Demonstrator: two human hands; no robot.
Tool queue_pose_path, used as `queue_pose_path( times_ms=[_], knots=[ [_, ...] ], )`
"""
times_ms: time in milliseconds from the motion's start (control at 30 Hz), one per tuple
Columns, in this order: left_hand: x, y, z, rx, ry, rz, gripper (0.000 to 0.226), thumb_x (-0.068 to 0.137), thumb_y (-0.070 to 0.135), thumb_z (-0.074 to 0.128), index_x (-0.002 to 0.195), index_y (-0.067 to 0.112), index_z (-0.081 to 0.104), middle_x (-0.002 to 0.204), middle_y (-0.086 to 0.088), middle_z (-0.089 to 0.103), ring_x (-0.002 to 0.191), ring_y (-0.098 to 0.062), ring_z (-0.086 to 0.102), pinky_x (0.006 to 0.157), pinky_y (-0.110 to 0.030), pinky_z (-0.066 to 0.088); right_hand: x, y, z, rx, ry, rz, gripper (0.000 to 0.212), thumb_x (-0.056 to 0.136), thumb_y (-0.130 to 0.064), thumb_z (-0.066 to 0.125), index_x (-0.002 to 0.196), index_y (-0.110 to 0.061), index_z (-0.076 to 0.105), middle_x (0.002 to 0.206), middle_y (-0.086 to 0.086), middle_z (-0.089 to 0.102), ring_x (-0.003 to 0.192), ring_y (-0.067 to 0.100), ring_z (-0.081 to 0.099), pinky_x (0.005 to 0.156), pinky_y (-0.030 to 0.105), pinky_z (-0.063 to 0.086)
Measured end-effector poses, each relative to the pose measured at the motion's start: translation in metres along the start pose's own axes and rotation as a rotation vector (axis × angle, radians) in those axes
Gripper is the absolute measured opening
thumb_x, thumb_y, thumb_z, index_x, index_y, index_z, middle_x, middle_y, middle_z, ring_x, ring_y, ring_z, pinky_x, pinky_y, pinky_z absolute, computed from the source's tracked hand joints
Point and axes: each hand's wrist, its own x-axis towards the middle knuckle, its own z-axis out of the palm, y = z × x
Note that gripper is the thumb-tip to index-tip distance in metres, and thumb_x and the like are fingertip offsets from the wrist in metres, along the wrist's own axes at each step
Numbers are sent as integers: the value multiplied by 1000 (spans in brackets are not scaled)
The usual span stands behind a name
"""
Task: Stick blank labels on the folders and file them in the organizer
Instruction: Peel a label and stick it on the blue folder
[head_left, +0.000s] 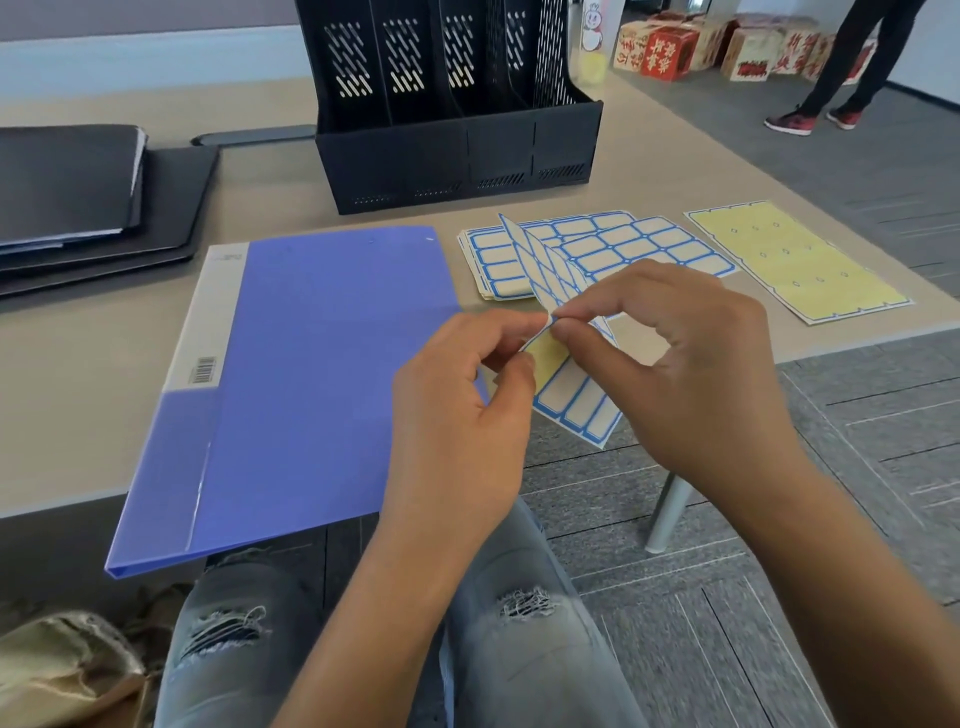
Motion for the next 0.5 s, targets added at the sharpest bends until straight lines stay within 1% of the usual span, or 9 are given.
queue_pose_path(
  times_ms=[67, 100, 200, 267, 400, 500],
  knots=[
    [1, -1, 1, -8, 8, -6, 30, 92, 1, 63, 107, 24, 76, 93, 15, 72, 92, -4, 65, 78, -6, 41, 0, -2, 1, 23, -5, 34, 3, 95, -20, 77, 93, -20, 78, 90, -11, 74, 90, 11, 68, 90, 43, 51],
    [1, -1, 1, -8, 9, -9, 30, 92, 1, 63, 106, 24, 76, 93, 15, 72, 92, -4, 65, 78, -6, 41, -1, -3, 1, 33, -5, 55, 3, 95, -20, 76, 92, -20, 78, 89, -12, 73, 89, 8, 67, 90, 39, 51],
    [1, -2, 2, 1, 3, -6, 30, 92, 0, 63, 106, 24, 76, 91, 15, 71, 90, -3, 64, 78, -5, 41, -2, -6, 3, 75, -1, 122, 4, 94, -16, 76, 90, -19, 76, 88, -11, 72, 89, 4, 66, 83, 19, 46],
    [1, -3, 1, 9, 1, -2, 30, 92, 0, 64, 106, 24, 76, 92, 16, 71, 90, -2, 64, 79, -5, 40, -2, -7, 3, 122, -12, 187, 5, 94, -15, 76, 91, -18, 76, 90, -12, 73, 92, 2, 66, 81, 10, 42],
    [2, -5, -1, 23, -1, -26, 27, 92, 3, 65, 104, 24, 76, 90, 14, 71, 89, -1, 64, 78, -4, 39, -2, -7, 2, 168, 4, 273, 7, 95, -16, 75, 89, -20, 74, 88, -17, 72, 89, -7, 64, 79, 4, 38],
    [5, -3, 2, 28, -15, -56, 17, 92, 13, 69, 101, 26, 75, 87, 12, 71, 88, -3, 65, 75, -4, 39, -2, -8, 4, 192, 14, 311, 9, 96, -18, 75, 89, -23, 73, 88, -18, 72, 91, -6, 65, 77, 4, 40]
  ],
)
